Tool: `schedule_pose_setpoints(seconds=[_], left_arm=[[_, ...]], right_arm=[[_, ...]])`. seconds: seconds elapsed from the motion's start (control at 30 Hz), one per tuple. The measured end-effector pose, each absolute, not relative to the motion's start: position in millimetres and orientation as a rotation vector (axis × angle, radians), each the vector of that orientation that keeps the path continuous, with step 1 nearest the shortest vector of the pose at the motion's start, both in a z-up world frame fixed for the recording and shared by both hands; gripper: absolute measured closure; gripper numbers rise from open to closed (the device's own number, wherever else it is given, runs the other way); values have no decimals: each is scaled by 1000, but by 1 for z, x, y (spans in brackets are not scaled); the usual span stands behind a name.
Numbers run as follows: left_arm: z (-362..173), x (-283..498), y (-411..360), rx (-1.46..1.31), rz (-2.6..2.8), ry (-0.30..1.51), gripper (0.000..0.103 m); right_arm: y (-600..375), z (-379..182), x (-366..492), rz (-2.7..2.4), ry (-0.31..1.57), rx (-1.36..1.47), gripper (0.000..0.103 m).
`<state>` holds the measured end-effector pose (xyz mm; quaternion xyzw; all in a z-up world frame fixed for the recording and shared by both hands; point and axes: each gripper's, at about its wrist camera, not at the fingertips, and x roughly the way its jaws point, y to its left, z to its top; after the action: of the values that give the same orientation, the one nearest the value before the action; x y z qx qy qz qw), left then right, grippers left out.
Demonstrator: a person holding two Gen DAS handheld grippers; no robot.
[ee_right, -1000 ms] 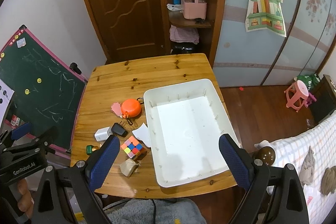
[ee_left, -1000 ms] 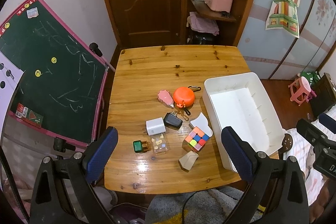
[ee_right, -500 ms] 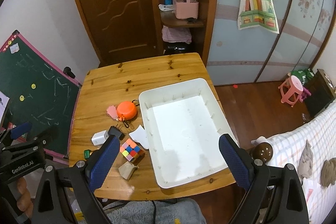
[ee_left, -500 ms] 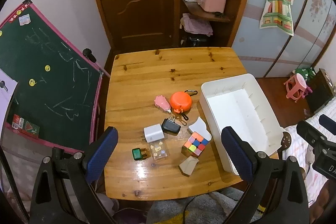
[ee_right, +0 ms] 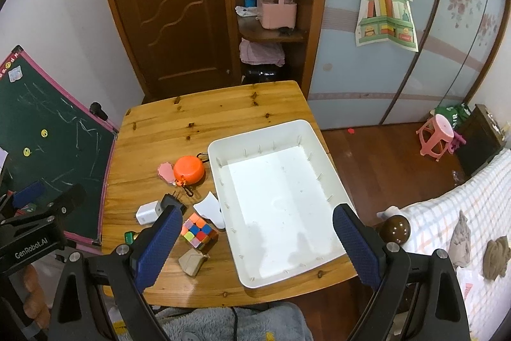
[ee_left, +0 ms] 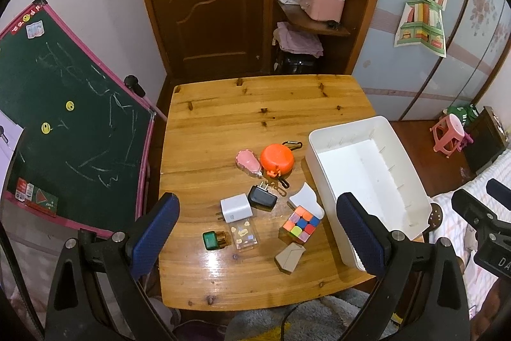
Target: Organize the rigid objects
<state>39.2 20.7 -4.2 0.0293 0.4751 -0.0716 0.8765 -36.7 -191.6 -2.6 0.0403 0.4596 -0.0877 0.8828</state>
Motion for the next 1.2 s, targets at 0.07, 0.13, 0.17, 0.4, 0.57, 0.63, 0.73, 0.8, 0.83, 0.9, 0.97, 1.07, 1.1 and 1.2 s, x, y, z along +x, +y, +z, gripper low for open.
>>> schedule_pose_setpoints(seconds=[0.07, 0.13, 0.17, 0.4, 0.57, 0.63, 0.73, 0.8, 0.83, 0.9, 0.97, 1.07, 1.1, 1.2], left_arm=[[-6, 39, 22, 59, -147, 995, 4], [-7, 38, 23, 58, -144, 998, 4], [-8, 38, 23, 58, -142, 1000, 4], [-11, 36, 26, 54, -133, 1018, 4], [-12, 34, 25, 53, -131, 1023, 4], [-12, 34, 26, 53, -130, 1024, 4], [-13, 32, 26, 52, -128, 1029, 4], [-14, 31, 26, 53, -128, 1032, 4], [-13, 32, 26, 52, -128, 1033, 4], [-14, 32, 26, 52, -127, 1034, 4], [-14, 32, 27, 53, -129, 1035, 4], [-15, 33, 28, 57, -137, 1038, 4], [-15, 33, 28, 58, -140, 1039, 4], [-15, 36, 29, 63, -154, 1041, 4]], right_arm=[[-191, -3, -36, -179, 961, 82, 7], [-191, -3, -35, -176, 965, 80, 8], [-191, -3, -35, -174, 966, 80, 7], [-187, -6, -33, -152, 984, 69, 8], [-184, -7, -32, -138, 995, 48, 7], [-183, -7, -32, -136, 998, 43, 8], [-182, -7, -31, -136, 999, 45, 8], [-181, -8, -32, -136, 999, 46, 8], [-181, -8, -32, -136, 999, 46, 8], [-181, -8, -32, -135, 999, 45, 8], [-181, -9, -32, -134, 1002, 45, 8], [-181, -9, -32, -141, 1001, 49, 7], [-181, -11, -33, -145, 1001, 53, 7], [-180, -12, -34, -155, 1001, 62, 8]])
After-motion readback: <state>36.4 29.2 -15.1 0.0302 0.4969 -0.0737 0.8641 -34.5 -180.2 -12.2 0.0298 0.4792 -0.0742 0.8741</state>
